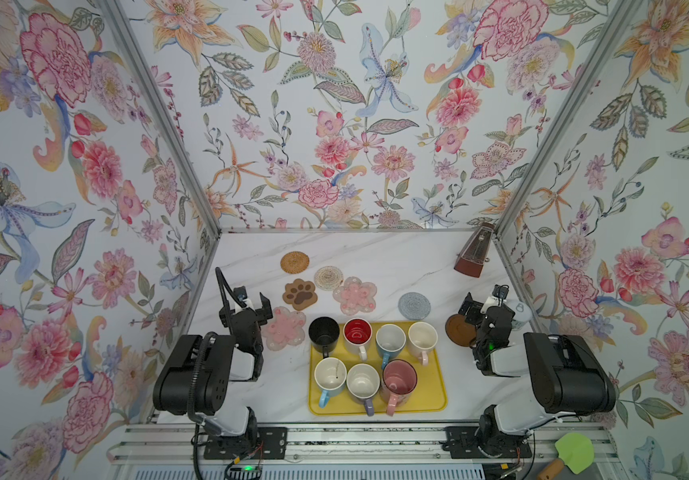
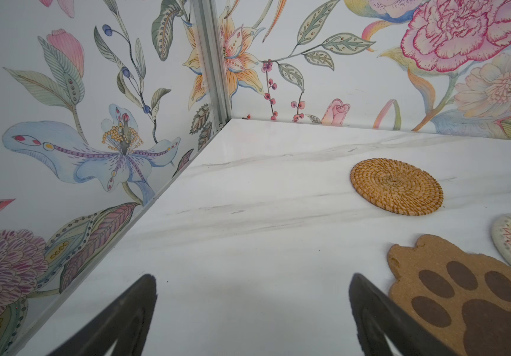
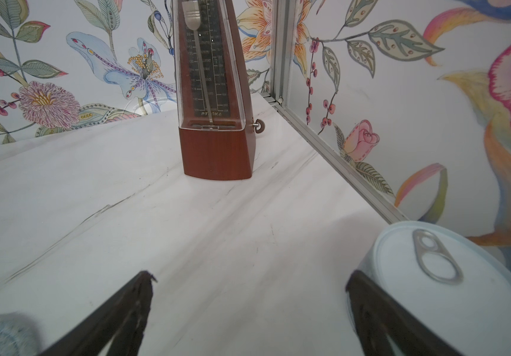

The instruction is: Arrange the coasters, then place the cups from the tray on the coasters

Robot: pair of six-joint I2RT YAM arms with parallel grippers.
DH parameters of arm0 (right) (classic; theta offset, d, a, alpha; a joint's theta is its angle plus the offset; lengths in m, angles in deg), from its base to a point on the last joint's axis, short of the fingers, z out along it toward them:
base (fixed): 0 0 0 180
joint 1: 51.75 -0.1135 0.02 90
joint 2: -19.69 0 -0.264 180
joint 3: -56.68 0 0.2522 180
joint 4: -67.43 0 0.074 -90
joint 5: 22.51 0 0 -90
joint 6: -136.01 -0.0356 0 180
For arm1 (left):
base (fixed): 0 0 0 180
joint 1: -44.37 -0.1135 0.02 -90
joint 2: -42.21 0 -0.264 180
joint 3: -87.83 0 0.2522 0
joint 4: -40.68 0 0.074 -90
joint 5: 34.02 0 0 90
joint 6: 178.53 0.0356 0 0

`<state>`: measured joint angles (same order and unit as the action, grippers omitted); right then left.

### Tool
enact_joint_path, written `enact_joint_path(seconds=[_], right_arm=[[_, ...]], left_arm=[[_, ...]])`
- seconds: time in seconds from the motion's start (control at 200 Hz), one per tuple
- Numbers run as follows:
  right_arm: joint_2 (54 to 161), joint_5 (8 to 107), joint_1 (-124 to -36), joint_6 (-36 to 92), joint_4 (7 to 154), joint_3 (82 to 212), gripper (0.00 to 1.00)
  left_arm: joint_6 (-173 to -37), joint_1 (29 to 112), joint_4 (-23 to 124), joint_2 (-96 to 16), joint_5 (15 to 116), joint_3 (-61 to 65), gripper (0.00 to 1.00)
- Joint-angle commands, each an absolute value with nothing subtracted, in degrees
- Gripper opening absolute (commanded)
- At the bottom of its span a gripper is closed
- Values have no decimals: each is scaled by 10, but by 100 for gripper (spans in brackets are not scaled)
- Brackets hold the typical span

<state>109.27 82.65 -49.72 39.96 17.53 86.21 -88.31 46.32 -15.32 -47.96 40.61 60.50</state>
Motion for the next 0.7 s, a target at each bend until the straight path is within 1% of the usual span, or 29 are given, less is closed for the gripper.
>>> enact_joint_path(seconds=[0.0,0.58,0.635,0.645,0.696], right_arm=[[1086,821,-492,393,178,873,99],[1084,825,-493,394,173,872,99],[1070,836,-494,391,198,880,99],[1067,840,-495,391,203,882,99],[1047,848,-499,394,243,895,99]], left_arm=[[-877,467,-165,-485,407,602,99],[-878,467,-172,-484,405,602,99],[-883,468,-162,-478,390,602,99],[-884,467,-157,-463,389,602,99],[-882,467,-139,-443,403,602,99]])
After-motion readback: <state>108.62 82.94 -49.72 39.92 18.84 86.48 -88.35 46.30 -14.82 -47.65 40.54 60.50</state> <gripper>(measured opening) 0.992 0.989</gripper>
